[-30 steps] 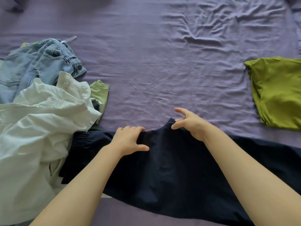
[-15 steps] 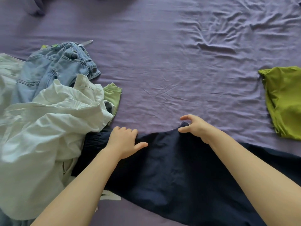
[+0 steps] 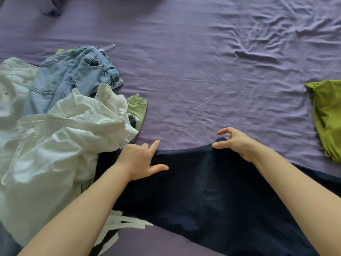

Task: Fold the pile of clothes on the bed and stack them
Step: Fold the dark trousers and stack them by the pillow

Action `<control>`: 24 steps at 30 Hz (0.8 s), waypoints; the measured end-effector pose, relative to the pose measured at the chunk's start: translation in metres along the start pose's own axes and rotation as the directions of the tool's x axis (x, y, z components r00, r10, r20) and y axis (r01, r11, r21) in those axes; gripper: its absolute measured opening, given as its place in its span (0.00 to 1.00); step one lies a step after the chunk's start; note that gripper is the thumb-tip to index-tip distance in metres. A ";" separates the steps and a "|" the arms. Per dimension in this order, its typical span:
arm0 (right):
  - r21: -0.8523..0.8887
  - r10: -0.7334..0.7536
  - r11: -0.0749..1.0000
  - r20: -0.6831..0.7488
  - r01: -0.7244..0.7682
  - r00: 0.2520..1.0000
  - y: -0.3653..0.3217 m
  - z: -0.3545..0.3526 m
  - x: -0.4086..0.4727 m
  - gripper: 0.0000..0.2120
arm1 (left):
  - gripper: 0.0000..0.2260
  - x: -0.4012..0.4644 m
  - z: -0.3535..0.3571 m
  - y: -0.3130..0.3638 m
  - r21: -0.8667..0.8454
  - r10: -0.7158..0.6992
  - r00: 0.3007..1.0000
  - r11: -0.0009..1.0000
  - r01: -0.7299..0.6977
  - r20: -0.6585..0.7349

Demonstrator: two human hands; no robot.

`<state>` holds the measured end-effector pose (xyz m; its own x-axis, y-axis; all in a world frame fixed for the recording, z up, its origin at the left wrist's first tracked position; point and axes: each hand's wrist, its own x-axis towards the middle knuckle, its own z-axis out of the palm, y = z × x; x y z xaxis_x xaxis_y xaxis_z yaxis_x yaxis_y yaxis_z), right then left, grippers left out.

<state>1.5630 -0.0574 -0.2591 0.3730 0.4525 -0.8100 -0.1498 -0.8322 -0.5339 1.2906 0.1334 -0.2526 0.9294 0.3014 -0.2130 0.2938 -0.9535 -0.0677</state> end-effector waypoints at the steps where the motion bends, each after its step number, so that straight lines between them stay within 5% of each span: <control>1: -0.008 -0.012 1.000 -0.021 0.012 1.000 -0.001 0.000 0.002 0.21 | 0.49 0.001 0.001 -0.002 -0.002 0.008 1.000 1.000 -0.008 0.018; 5: -0.186 -0.168 0.973 -0.160 0.138 0.973 -0.001 0.008 0.010 0.22 | 0.50 0.008 0.007 -0.010 -0.040 0.011 0.993 0.999 -0.007 0.116; 9: -0.445 -0.285 0.864 -0.048 0.234 0.957 0.011 -0.007 0.005 0.21 | 0.49 0.006 0.018 -0.011 -0.037 0.012 0.992 0.999 -0.008 0.123; 13: -0.596 -0.174 0.790 0.008 0.145 0.985 0.041 -0.055 -0.017 0.18 | 0.47 0.011 0.012 0.005 -0.059 -0.063 0.983 0.996 0.074 0.171; 17: -0.691 -0.107 0.721 -0.037 0.052 0.994 0.086 -0.092 -0.036 0.18 | 0.31 0.044 -0.005 0.064 -0.206 -0.147 0.977 0.962 0.178 0.154; 21: -0.725 -0.125 0.689 -0.149 -0.022 0.981 0.126 -0.116 -0.051 0.18 | 0.22 0.074 -0.020 0.156 -0.368 0.015 1.000 0.930 -0.013 0.004; 24: -0.732 -0.143 0.675 -0.252 -0.091 0.957 0.149 -0.134 -0.059 0.21 | 0.23 0.080 -0.018 0.217 -0.366 0.124 0.990 0.926 -0.093 0.063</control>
<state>1.6409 -0.2511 -0.2580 0.6090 0.4717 -0.6377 0.5351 -0.8378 -0.1088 1.4324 -0.0494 -0.2672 0.9427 0.1799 -0.2811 0.2676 -0.9108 0.3143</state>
